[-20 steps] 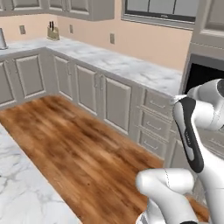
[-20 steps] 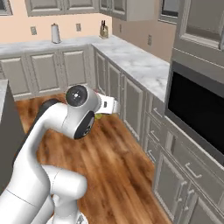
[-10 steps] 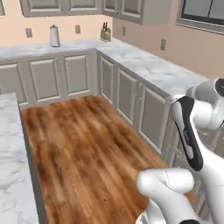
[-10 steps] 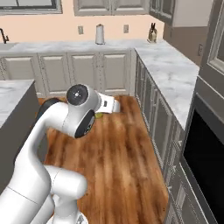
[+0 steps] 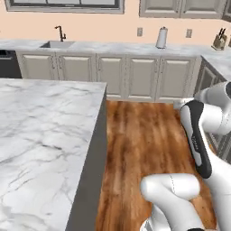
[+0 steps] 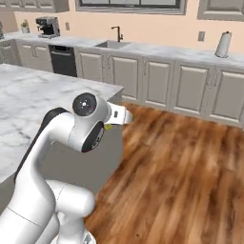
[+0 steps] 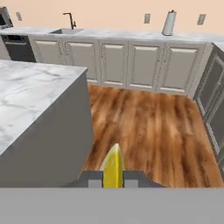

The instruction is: Take the lemon wedge from the fridge and place it on the plate with fish on the dining counter.

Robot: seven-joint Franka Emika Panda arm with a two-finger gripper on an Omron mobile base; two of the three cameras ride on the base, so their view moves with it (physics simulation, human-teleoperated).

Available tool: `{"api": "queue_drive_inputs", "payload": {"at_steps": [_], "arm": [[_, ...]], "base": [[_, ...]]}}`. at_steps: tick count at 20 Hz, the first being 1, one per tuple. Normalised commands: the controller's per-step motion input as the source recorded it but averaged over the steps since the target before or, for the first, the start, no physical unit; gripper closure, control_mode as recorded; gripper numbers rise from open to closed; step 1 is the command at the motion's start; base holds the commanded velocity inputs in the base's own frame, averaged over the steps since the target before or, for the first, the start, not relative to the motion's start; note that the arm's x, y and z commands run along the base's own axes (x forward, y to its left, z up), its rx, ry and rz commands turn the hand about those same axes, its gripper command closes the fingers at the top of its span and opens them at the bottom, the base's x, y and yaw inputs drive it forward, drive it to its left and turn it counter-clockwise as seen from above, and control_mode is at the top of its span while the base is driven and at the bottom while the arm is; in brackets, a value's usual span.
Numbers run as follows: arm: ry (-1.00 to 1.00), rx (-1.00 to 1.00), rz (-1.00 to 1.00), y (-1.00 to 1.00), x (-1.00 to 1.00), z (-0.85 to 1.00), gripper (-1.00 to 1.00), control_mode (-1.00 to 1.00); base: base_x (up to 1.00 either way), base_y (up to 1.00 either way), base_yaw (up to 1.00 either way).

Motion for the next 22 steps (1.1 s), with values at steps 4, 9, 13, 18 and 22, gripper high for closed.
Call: {"api": "queue_drive_inputs", "payload": {"at_steps": [4, 9, 13, 18, 22], "arm": [[0.0, 0.0, 0.0, 0.0, 0.0, 0.0, 1.0, 1.0], [0.0, 0.0, 0.0, 0.0, 0.0, 0.0, 1.0, 1.0], [0.0, 0.0, 0.0, 0.0, 0.0, 0.0, 1.0, 1.0], [0.0, 0.0, 0.0, 0.0, 0.0, 0.0, 1.0, 1.0], [0.0, 0.0, 0.0, 0.0, 0.0, 0.0, 1.0, 1.0]], "base": [[0.5, -0.03, 0.82], [0.36, -0.01, 0.83], [0.18, 0.02, 0.83], [0.16, 0.51, 0.68], [0.5, 0.93, 0.44]]}}
